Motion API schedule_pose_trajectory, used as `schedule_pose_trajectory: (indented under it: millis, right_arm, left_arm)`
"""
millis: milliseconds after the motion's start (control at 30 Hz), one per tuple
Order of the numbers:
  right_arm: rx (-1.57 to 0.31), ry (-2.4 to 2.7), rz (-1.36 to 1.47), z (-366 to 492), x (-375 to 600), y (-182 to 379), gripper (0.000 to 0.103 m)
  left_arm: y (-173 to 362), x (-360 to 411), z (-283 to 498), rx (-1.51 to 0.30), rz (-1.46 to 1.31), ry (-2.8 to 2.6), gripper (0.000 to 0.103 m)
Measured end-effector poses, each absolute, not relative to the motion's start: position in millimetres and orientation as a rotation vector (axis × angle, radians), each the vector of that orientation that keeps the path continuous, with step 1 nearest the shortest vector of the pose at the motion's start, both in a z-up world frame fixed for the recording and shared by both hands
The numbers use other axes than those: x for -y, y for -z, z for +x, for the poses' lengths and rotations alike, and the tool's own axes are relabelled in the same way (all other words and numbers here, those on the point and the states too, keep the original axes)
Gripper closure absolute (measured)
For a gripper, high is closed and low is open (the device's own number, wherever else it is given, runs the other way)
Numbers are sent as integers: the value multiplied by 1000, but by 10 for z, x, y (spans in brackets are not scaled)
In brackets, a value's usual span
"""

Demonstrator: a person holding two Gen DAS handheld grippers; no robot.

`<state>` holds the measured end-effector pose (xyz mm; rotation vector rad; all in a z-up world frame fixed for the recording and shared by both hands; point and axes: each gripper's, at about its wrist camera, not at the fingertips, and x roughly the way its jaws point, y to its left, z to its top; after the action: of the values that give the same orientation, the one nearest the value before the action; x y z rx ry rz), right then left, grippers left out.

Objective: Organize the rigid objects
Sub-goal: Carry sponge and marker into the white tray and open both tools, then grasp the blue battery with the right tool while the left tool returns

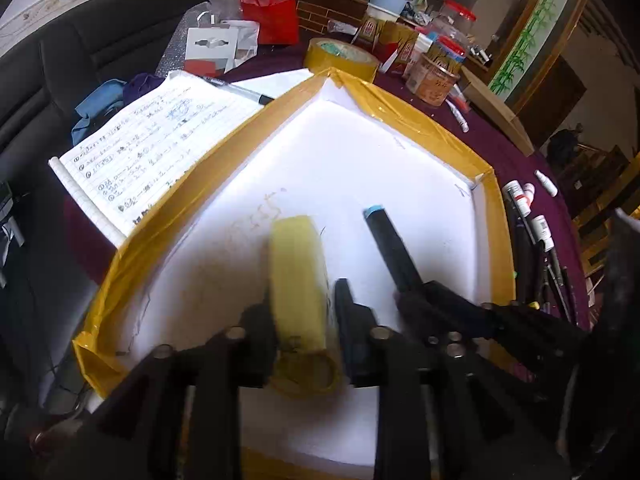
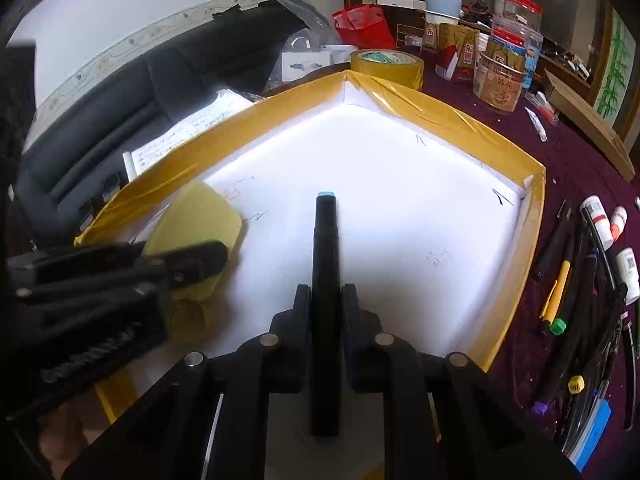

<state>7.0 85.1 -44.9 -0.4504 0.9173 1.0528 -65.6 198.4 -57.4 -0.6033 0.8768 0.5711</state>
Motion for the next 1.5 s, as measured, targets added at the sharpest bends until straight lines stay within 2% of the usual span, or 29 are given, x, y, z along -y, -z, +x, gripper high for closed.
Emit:
schedule_pose_trajectory:
  millis: [33, 67, 100, 167, 233, 500, 833, 1033, 1167, 1367, 1500]
  right_arm:
    - [-916, -1060, -424, 100, -826, 430, 87]
    - [-911, -1073, -383, 119, -748, 381, 81]
    - [-906, -1085, -346, 133, -669, 340, 70]
    - [-890, -1118, -235, 179, -422, 244, 56]
    - [-889, -1136, -163, 225, -213, 166, 56]
    - [-821, -1102, 28, 402, 775, -34, 56]
    - [-874, -889, 156, 837, 1961, 214, 56]
    - [-958, -793, 138, 1023, 2064, 372, 56]
    - [-1000, -735, 87, 1109, 1917, 503, 57]
    - [-1040, -614, -77, 1090, 1618, 562, 65]
    - [-1038, -567, -166, 1050, 1528, 525, 65]
  left_arm:
    - [572, -1980, -662, -872, -610, -576, 68]
    - [558, -1964, -684, -858, -611, -589, 60]
    - [538, -1938, -688, -851, -602, -602, 51]
    - [465, -1853, -696, -832, -558, -637, 42]
    - [399, -1754, -673, -821, -504, -649, 37]
    - [48, -1312, -636, -733, -334, -765, 36]
    - [-107, -330, -142, -749, -329, -269, 36]
    - [-23, 26, 77, -821, -305, -195, 36]
    - [21, -15, 68, -846, -324, -206, 36]
    - [73, -75, 37, -844, -344, -219, 36]
    - [84, -91, 31, -844, -331, -215, 36]
